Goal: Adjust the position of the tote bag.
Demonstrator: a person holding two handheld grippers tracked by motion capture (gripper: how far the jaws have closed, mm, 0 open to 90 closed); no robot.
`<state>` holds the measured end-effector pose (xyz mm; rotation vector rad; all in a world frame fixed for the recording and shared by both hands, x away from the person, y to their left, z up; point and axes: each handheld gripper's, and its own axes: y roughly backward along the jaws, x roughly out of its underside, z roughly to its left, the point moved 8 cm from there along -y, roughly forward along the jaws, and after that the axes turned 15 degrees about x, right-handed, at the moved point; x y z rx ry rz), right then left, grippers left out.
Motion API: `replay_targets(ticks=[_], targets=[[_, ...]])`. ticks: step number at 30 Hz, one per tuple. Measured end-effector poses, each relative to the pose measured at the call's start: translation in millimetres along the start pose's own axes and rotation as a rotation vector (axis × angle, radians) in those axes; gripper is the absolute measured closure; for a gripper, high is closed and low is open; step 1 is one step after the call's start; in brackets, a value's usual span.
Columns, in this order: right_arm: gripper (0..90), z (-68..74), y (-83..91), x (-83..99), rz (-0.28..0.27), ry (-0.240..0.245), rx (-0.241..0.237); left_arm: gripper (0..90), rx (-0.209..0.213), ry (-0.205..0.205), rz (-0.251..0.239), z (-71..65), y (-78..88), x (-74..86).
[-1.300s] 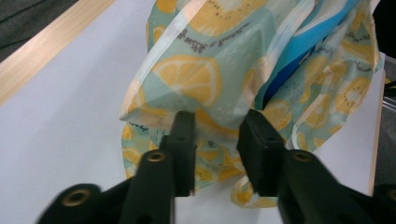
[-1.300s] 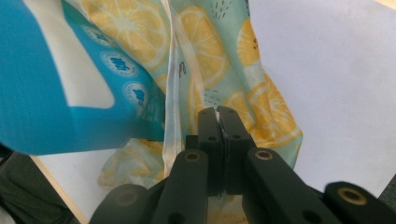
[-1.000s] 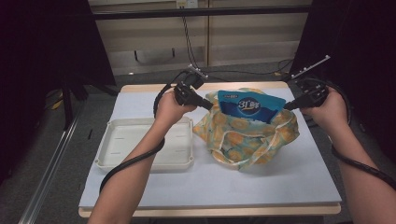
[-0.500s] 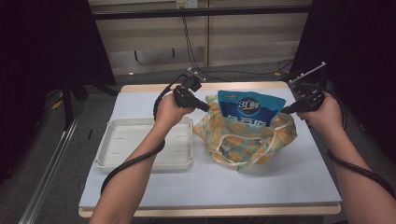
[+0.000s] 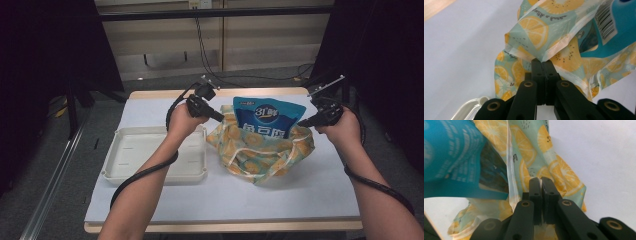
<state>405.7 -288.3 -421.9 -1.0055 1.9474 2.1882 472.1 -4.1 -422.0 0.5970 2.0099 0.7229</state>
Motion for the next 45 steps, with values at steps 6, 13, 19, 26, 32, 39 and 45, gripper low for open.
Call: replay_targets(ticks=[6, 13, 19, 26, 32, 39, 45], targets=[[85.7, -0.5, -10.3, 4.7, -0.023, 0.001, 0.008, 90.0, 0.008, 0.019, 0.000, 3.0, -6.9, 4.4], [84.2, -5.1, -19.6, 9.0, -0.022, -0.024, 0.004, 89.9, 0.016, 0.034, 0.018, 4.8, -16.4, 7.0], [70.9, -7.2, -20.6, 11.5, -0.040, -0.015, 0.020, 89.7, 0.017, 0.038, 0.015, 6.3, -21.3, 11.6], [59.0, -12.8, -11.0, 13.5, -0.054, -0.007, 0.051, 89.5, 0.027, 0.036, 0.017, 4.9, -19.7, 13.3], [50.8, -16.8, 4.8, 9.9, -0.065, -0.002, 0.077, 89.5, 0.023, 0.034, 0.021, 2.4, -19.4, 12.7], [44.4, -14.1, 15.3, 7.8, -0.059, 0.018, 0.095, 89.4, 0.021, 0.020, 0.032, -0.5, -20.2, 11.8], [35.5, -14.7, 24.6, 6.2, -0.049, 0.005, 0.097, 89.4, 0.013, 0.023, 0.034, -0.9, -18.8, 12.2]])
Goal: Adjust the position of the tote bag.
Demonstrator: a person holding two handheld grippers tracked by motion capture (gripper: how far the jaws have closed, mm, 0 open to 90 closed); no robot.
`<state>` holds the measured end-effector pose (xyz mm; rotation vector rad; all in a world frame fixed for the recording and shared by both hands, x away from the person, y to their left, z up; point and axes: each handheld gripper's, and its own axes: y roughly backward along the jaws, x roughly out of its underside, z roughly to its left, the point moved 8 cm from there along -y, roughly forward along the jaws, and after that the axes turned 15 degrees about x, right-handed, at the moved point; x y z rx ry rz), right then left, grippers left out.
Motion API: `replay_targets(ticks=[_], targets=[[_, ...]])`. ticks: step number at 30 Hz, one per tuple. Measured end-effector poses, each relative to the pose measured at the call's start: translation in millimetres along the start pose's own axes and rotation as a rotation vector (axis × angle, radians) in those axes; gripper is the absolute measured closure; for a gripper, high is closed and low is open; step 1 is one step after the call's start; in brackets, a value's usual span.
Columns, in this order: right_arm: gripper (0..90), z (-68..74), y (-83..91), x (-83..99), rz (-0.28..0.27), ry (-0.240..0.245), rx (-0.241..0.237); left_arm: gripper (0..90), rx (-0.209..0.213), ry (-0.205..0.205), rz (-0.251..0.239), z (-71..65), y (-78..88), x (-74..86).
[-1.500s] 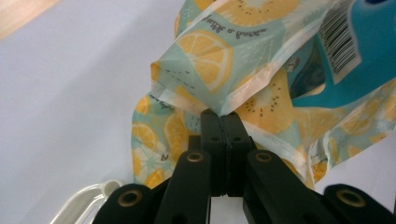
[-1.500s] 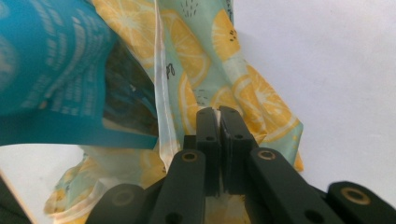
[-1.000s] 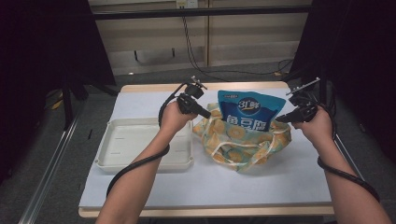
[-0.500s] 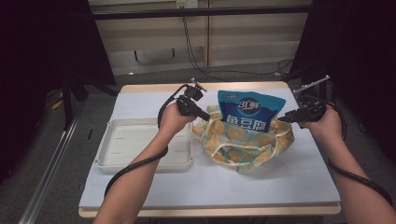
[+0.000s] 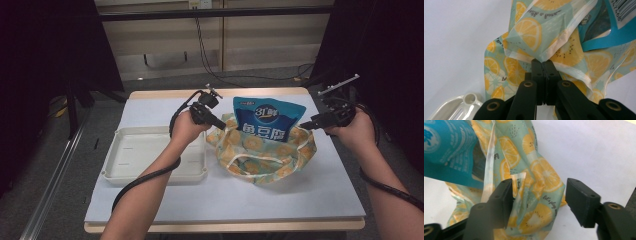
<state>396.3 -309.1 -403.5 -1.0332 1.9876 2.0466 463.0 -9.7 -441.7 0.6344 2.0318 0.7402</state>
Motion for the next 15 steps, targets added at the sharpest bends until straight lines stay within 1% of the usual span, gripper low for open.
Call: replay_targets(ticks=[1, 2, 5, 6, 8, 11, 12, 13, 15], targets=[[32.7, -0.3, 1.6, -0.2, 0.009, 0.001, 0.008, 89.4, 0.004, -0.001, -0.001, -0.2, -0.1, 0.2], [31.9, -1.1, 3.7, -0.9, 0.013, 0.006, 0.019, 89.4, 0.000, 0.000, -0.001, -0.1, 0.0, 0.3], [28.0, -0.5, 10.2, -3.4, -0.002, -0.002, 0.014, 89.4, 0.000, 0.001, -0.009, -0.6, 1.0, -0.2], [26.0, -0.8, 11.3, -3.8, -0.004, -0.006, 0.021, 89.4, 0.000, 0.001, -0.009, -0.6, 1.0, -0.2], [25.3, 0.2, 12.7, -3.3, 0.001, -0.004, 0.022, 89.2, -0.008, -0.001, -0.008, -0.5, 1.8, -0.1], [21.2, 2.7, 13.8, -2.7, 0.007, -0.004, 0.021, 89.1, -0.013, 0.004, -0.011, -1.6, 1.2, -0.2], [21.2, 2.7, 13.8, -2.7, 0.007, -0.004, 0.021, 89.1, -0.013, 0.004, -0.011, -1.6, 1.2, -0.2], [21.0, 4.0, 14.2, -3.3, 0.000, 0.012, 0.013, 89.1, -0.013, -0.001, -0.008, -1.9, 1.0, -0.3], [20.8, 5.9, 14.0, -3.2, 0.005, 0.009, 0.016, 89.1, -0.011, 0.001, -0.011, -2.2, 0.7, -0.6]])
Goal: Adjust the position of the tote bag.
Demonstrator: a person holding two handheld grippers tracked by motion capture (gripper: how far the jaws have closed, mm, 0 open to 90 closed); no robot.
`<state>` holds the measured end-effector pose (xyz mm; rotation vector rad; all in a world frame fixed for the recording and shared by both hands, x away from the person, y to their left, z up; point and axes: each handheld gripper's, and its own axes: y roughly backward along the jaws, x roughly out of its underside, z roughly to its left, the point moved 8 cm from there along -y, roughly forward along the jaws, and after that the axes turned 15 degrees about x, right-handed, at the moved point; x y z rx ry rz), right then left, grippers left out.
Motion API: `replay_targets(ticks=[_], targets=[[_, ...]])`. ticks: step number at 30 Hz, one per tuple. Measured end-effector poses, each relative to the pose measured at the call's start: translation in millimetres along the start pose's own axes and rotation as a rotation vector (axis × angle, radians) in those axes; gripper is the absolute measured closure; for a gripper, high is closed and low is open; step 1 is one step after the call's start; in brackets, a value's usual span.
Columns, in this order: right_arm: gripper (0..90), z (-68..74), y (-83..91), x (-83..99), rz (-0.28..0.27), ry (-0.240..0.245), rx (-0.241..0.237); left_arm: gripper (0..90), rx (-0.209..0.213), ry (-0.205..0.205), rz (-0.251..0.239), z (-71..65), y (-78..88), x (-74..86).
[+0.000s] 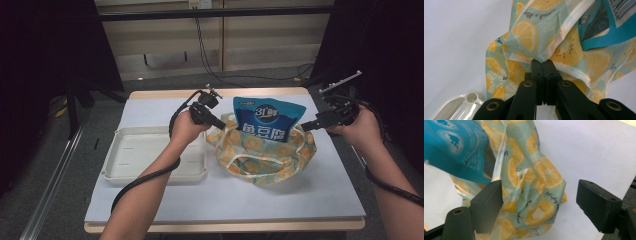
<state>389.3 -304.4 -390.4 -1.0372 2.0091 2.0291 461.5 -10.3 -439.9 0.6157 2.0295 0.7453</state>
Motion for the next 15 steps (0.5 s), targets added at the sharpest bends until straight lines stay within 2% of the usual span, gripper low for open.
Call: replay_targets(ticks=[5, 9, 11, 12, 15], targets=[[22.9, 8.2, -7.4, 4.0, 0.007, 0.009, -0.031, 89.1, 0.009, -0.006, 0.015, 0.1, 1.0, 1.2], [23.7, 14.9, -17.8, 10.6, 0.014, 0.020, -0.049, 89.2, 0.007, -0.002, 0.002, 0.2, 0.1, 2.6], [23.7, 17.2, -21.8, 14.1, 0.015, 0.022, -0.060, 89.2, 0.010, -0.002, 0.017, 0.7, 1.8, 4.1], [23.7, 17.2, -23.9, 15.9, 0.014, 0.031, -0.060, 89.2, 0.007, 0.001, 0.000, 0.9, 1.0, 3.8], [25.5, 18.6, -28.8, 20.8, 0.024, 0.026, -0.063, 89.1, 0.009, -0.003, 0.003, 1.4, 1.7, 4.9]])
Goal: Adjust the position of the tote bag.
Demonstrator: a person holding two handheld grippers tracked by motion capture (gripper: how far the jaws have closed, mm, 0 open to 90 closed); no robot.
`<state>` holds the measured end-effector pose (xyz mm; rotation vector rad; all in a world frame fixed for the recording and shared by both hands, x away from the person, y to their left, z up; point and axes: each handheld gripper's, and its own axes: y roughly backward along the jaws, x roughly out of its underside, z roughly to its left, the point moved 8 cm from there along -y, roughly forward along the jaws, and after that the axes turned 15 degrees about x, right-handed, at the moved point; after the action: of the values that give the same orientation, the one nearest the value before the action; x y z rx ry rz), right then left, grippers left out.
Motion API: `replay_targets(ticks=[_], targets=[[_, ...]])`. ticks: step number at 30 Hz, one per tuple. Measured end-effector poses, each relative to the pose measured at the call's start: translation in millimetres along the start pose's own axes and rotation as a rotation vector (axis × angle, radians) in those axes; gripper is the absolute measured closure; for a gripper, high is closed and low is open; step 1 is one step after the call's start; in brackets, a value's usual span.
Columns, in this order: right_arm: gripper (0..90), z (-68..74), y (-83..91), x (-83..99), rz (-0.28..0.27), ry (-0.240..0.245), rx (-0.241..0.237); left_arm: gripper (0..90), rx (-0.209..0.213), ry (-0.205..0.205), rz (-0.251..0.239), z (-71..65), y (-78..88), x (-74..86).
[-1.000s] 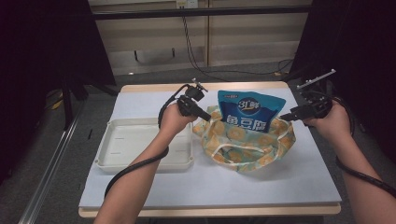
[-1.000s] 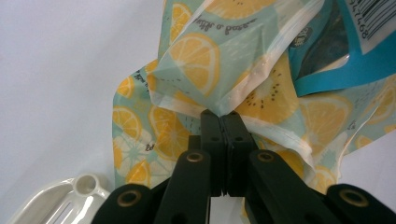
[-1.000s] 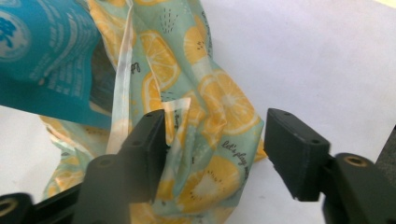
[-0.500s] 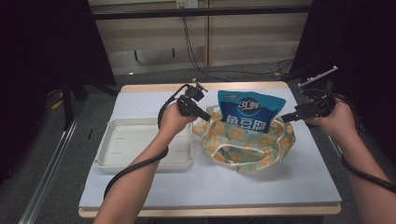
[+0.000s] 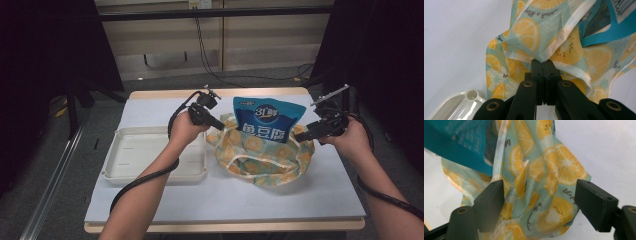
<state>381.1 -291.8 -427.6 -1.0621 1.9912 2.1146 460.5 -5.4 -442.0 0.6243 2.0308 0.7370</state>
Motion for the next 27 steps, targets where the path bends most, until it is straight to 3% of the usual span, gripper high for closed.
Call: replay_targets(ticks=[3, 6, 14, 17, 19, 23, 24, 27], targets=[[32.0, 2.5, -4.4, 2.7, -0.011, 0.000, -0.015, 89.2, 0.004, -0.005, 0.017, 0.4, -0.2, 1.8], [41.2, 5.3, -7.6, 3.7, -0.033, 0.008, -0.017, 89.2, -0.007, 0.006, -0.016, 1.6, -2.4, 1.2], [79.7, 6.7, -16.9, 6.3, -0.006, -0.005, -0.016, 89.4, 0.006, 0.018, -0.007, 6.3, -10.4, 2.3], [85.6, 3.9, -22.0, 5.9, -0.007, -0.040, -0.020, 89.5, 0.003, 0.027, 0.018, 9.0, -10.8, 4.3], [86.5, 1.3, -26.1, 6.1, -0.009, -0.058, -0.016, 89.6, -0.009, 0.039, -0.013, 11.2, -13.4, 3.8], [88.3, -2.7, -35.0, 7.3, -0.006, -0.088, -0.013, 89.6, -0.014, 0.053, -0.011, 16.3, -16.6, 6.6], [88.4, -3.1, -36.6, 8.1, 0.000, -0.096, -0.011, 89.6, -0.008, 0.043, 0.014, 16.7, -15.8, 8.3], [88.2, -3.5, -39.4, 8.9, -0.013, -0.102, -0.020, 89.2, 0.000, 0.043, -0.015, 14.7, -15.4, 8.6]])
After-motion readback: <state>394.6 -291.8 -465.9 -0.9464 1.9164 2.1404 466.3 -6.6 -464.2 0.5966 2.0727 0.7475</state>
